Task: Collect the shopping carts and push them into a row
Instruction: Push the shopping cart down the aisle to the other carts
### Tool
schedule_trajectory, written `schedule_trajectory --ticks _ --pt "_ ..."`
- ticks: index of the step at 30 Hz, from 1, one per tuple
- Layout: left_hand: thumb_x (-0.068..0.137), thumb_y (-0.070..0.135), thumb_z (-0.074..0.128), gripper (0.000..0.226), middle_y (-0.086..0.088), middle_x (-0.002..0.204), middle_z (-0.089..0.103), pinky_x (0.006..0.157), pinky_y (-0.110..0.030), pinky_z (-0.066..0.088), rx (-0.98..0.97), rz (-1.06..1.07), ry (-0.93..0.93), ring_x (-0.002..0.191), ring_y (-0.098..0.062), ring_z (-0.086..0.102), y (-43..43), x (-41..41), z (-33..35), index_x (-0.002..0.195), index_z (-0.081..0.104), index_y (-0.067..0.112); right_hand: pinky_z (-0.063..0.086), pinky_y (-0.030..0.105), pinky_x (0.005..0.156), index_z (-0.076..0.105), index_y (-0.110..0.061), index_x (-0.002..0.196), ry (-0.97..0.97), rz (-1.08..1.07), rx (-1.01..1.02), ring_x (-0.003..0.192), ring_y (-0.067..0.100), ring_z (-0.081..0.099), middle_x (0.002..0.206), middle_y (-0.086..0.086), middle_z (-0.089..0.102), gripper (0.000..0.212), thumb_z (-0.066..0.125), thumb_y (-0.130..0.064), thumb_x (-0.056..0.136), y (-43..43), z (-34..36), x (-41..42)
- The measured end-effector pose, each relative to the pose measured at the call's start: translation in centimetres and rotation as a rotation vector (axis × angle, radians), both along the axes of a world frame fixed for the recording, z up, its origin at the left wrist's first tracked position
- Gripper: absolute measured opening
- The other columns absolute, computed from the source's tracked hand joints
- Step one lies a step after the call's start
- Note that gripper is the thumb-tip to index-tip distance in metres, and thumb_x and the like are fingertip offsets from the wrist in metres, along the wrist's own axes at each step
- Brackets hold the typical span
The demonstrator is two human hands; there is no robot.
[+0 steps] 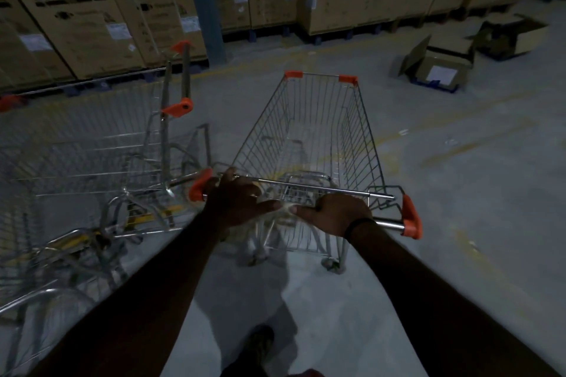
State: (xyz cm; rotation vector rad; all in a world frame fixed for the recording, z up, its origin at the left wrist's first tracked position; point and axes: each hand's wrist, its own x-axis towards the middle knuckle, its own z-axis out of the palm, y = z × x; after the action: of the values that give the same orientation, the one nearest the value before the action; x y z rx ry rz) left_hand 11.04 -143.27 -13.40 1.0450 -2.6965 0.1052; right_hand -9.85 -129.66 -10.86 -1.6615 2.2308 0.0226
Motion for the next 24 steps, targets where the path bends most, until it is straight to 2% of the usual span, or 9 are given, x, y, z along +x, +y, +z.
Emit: schedule_trajectory --ticks 3,6,9,12,13,16,19,21,24 --pt "0.074 0.096 0.031 0.080 0.009 0.108 0.075 0.106 -0.054 0.041 0.092 -0.041 -0.057 0.126 -0.036 0.057 -0.5 -2.2 0.1 0.083 0.079 0.033 0.054 0.040 0.087 0.051 -0.022 0.059 -0.002 -0.088 0.001 0.084 0.024 0.065 0.069 -0.002 0.057 0.086 0.017 -0.100 0.070 1.1 0.1 -0.9" --pt "0.080 0.092 0.028 0.083 0.003 0.104 0.077 0.107 -0.057 0.039 0.091 -0.206 -0.111 0.114 -0.032 0.065 -2.0 -4.1 -1.2 0.085 0.080 0.027 0.054 0.040 0.086 0.050 -0.022 0.060 -0.007 -0.158 0.005 0.084 0.024 0.065 0.067 -0.004 0.051 0.085 0.017 -0.100 0.070 2.3 0.1 -1.6" --pt "0.083 0.091 0.032 0.088 -0.003 0.098 0.077 0.110 -0.058 0.034 0.071 -0.363 -0.110 0.104 -0.030 0.069 -2.8 -6.6 -2.0 0.087 0.079 0.017 0.054 0.039 0.086 0.047 -0.025 0.062 -0.015 -0.242 0.011 0.088 0.026 0.066 0.075 -0.002 0.054 0.084 0.015 -0.103 0.066 3.4 0.1 -2.2" --pt "0.056 0.106 0.002 0.121 0.005 0.131 0.064 0.118 -0.057 0.015 0.210 -0.301 -0.317 0.135 -0.027 0.046 -2.6 -9.5 -0.9 0.117 0.072 0.028 0.053 0.038 0.087 0.052 -0.026 0.066 -0.011 -0.330 0.014 0.090 0.026 0.066 0.079 -0.001 0.058 0.086 0.015 -0.104 0.065 4.6 0.2 -2.6" --pt "0.053 0.107 0.000 0.123 0.008 0.137 0.060 0.119 -0.056 0.011 0.234 -0.295 -0.351 0.140 -0.025 0.039 -2.6 -10.3 -0.8 0.121 0.069 0.031 0.053 0.037 0.086 0.053 -0.026 0.066 -0.009 -0.360 0.013 0.090 0.026 0.066 0.079 -0.001 0.058 0.087 0.015 -0.104 0.065 5.1 0.3 -2.8" --pt "0.056 0.109 0.013 0.110 0.009 0.138 0.060 0.120 -0.054 0.011 0.312 -0.382 -0.328 0.147 -0.025 0.031 -2.4 -12.6 -1.2 0.116 0.069 0.037 0.054 0.037 0.086 0.056 -0.024 0.067 0.005 -0.452 0.019 0.090 0.025 0.066 0.078 -0.001 0.058 0.088 0.016 -0.103 0.066 6.8 0.4 -3.2" --pt "0.054 0.109 0.021 0.107 0.007 0.139 0.057 0.118 -0.049 0.017 0.346 -0.424 -0.301 0.148 -0.027 0.024 -1.1 -14.5 -0.4 0.114 0.070 0.035 0.054 0.037 0.084 0.064 -0.023 0.074 0.019 -0.532 0.015 0.089 0.025 0.067 0.076 -0.002 0.058 0.093 0.016 -0.103 0.067 8.3 0.3 -3.5" --pt "0.059 0.104 0.027 0.095 0.004 0.126 0.062 0.106 -0.038 0.026 0.320 -0.494 -0.330 0.137 -0.024 0.035 -0.1 -15.7 0.6 0.097 0.071 0.029 0.054 0.035 0.081 0.061 -0.023 0.070 0.027 -0.583 0.017 0.089 0.026 0.067 0.075 -0.001 0.058 0.092 0.015 -0.102 0.066 9.4 0.3 -3.7" --pt "0.064 0.100 0.031 0.079 0.002 0.096 0.064 0.096 -0.035 0.034 0.296 -0.608 -0.335 0.115 -0.022 0.051 1.1 -17.7 1.3 0.067 0.054 0.024 0.052 0.034 0.079 0.051 -0.022 0.061 0.020 -0.667 0.022 0.088 0.027 0.067 0.070 -0.001 0.054 0.086 0.018 -0.100 0.070 11.0 0.4 -3.7"
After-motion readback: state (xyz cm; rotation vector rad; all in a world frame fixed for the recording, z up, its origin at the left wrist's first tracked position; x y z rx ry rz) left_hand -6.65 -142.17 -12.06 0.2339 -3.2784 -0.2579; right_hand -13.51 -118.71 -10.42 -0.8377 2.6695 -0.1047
